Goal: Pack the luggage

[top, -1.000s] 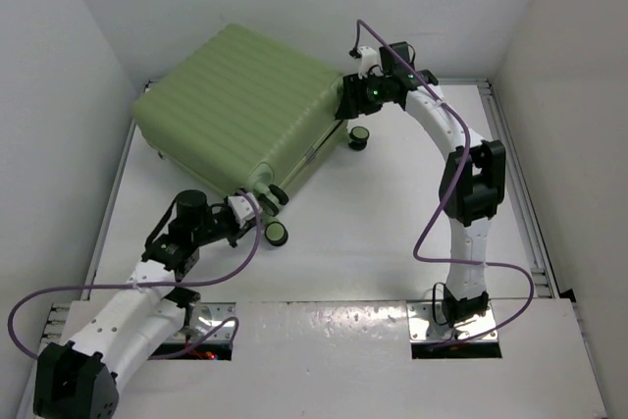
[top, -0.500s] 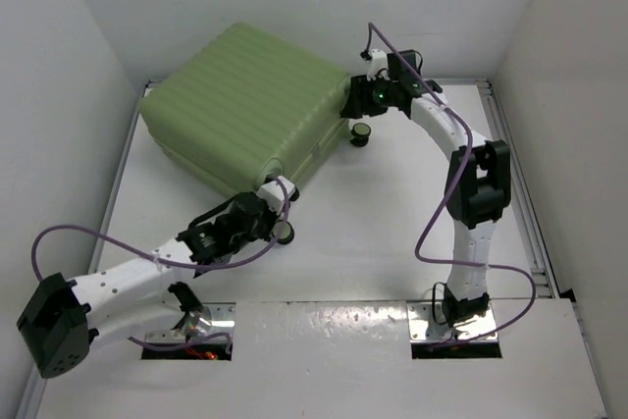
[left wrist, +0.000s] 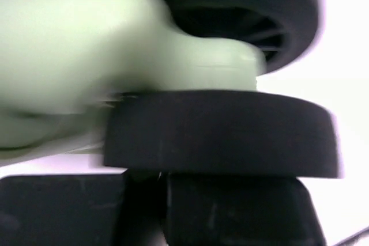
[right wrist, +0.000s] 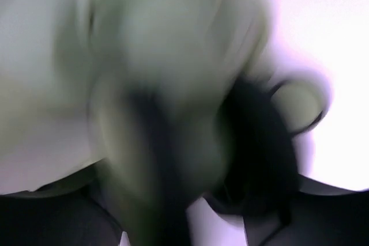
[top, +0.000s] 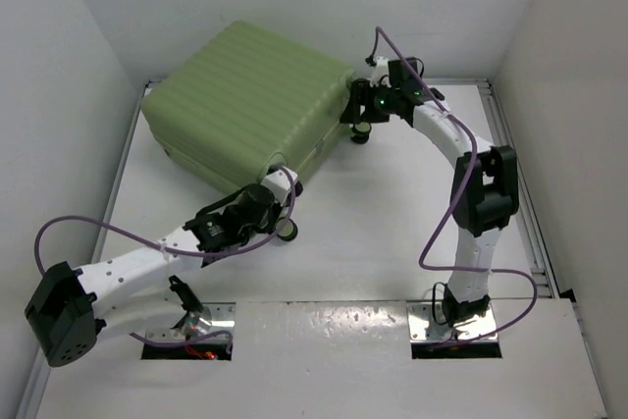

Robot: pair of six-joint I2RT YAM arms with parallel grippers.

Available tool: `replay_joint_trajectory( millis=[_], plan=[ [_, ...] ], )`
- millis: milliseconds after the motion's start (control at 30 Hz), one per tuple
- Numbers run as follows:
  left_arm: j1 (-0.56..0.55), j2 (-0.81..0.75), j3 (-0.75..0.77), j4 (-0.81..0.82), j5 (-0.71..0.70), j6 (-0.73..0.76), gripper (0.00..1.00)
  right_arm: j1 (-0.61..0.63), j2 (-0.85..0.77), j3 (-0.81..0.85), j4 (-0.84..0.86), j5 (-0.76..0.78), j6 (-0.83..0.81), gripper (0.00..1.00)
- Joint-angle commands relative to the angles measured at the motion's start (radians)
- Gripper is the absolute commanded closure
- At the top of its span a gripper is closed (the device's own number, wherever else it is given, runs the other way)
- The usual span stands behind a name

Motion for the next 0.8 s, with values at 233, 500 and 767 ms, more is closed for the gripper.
replay_joint_trajectory(
  millis=[233, 500, 767],
  plan=[
    [0.108, -0.013, 0.071, 0.354, -0.055, -0.13, 1.0, -0.072, -0.147, 0.005, -0.263, -0.229, -0.239, 0.15],
    [0.164, -0.031, 0.043, 0.323, -0.012, -0.148, 1.0, -0.239, -0.147, -0.144, -0.091, -0.35, -0.695, 0.14],
    [0.184, -0.05, 0.034, 0.292, -0.003, -0.177, 1.0, -0.133, -0.171, -0.01, -0.288, -0.665, -0.655, 0.26]
  ],
)
